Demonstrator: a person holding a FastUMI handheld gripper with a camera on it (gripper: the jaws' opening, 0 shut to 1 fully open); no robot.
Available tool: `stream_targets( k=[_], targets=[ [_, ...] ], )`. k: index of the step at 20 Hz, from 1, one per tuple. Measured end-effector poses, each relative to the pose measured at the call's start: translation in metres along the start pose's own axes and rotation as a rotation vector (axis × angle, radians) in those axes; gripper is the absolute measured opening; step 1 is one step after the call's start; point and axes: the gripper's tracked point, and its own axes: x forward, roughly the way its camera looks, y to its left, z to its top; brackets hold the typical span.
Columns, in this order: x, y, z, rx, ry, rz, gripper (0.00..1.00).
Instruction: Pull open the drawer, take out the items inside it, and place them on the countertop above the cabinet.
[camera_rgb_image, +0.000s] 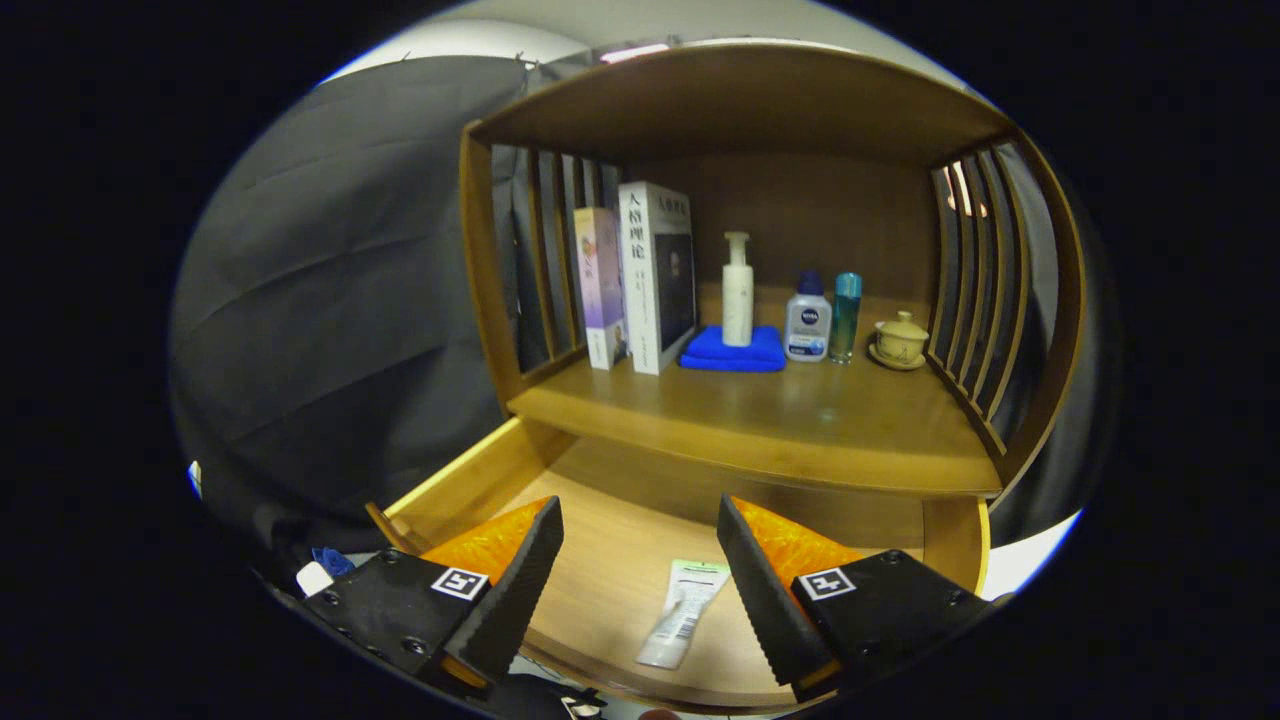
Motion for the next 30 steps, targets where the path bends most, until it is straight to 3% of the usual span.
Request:
stream_targets(
  k=[11,17,25,30],
  targets=[
    [0.043,-0.008,-0.046,0.09,0.383,0.13,0.96],
    [0.063,-0.032,-0.083,0.027,0.536,0.1,0.96],
    [0.059,-0.029,-0.121,-0.077,0.705,0.174,0.94],
    [0.06,-0.033,-0.141,-0.138,0.783,0.17,0.9]
  ],
)
